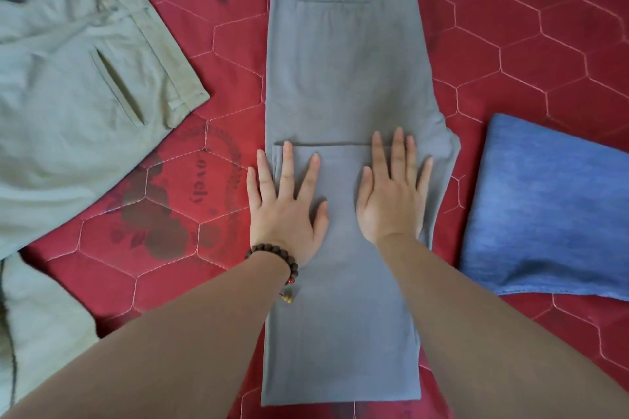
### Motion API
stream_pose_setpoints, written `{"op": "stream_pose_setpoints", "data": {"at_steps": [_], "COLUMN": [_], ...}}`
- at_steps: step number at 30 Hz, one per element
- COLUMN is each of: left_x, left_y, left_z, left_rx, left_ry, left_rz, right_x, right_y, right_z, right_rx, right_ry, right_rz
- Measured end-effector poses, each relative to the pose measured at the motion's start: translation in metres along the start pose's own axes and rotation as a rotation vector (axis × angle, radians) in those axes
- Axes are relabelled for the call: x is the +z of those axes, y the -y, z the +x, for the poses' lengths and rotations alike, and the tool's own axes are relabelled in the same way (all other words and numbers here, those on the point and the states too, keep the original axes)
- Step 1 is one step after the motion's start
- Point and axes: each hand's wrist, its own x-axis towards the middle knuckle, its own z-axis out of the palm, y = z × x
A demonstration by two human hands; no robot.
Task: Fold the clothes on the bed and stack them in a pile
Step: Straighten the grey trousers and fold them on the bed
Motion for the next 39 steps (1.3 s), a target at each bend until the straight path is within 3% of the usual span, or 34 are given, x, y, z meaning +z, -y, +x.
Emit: {"op": "stream_pose_setpoints", "data": {"at_steps": [6, 9, 11, 16, 22, 25, 27, 30, 35, 39], "left_x": [-0.001, -0.001, -0.001, -0.001, -0.004, -0.003, -0.003, -0.004, -0.017, -0.022], "left_y": [0.001, 0.002, 0.002, 0.003, 0.001, 0.000, 0.001, 0.003, 0.000, -0.006], "left_z": [0.001, 0.001, 0.001, 0.001, -0.001, -0.001, 0.000, -0.001, -0.001, -0.051], "left_rx": [0.003, 0.013, 0.015, 0.014, 0.003, 0.006, 0.000, 0.003, 0.016, 0.110], "left_ry": [0.002, -0.010, 0.003, 0.013, 0.024, 0.017, 0.010, 0.031, 0.121, 0.029], "left_rz": [0.000, -0.004, 0.006, 0.032, 0.004, 0.005, 0.006, 0.017, 0.061, -0.030], "right_x": [-0.006, -0.006, 0.001, 0.006, -0.005, -0.007, -0.002, 0.010, 0.019, 0.013], "right_y": [0.007, 0.026, 0.032, -0.008, -0.032, -0.005, 0.021, 0.033, 0.012, 0.009], "right_z": [0.004, -0.022, -0.053, -0.077, -0.113, -0.113, -0.130, -0.182, -0.228, -0.225], "right_rx": [0.089, -0.198, -0.395, -0.120, -0.042, -0.171, -0.268, -0.251, -0.310, -0.341], "right_ry": [0.004, -0.049, 0.019, 0.060, 0.077, 0.041, 0.108, 0.241, 0.230, 0.239], "right_rz": [-0.010, 0.075, 0.123, 0.003, -0.062, -0.051, -0.019, -0.032, -0.045, -0.014]}}
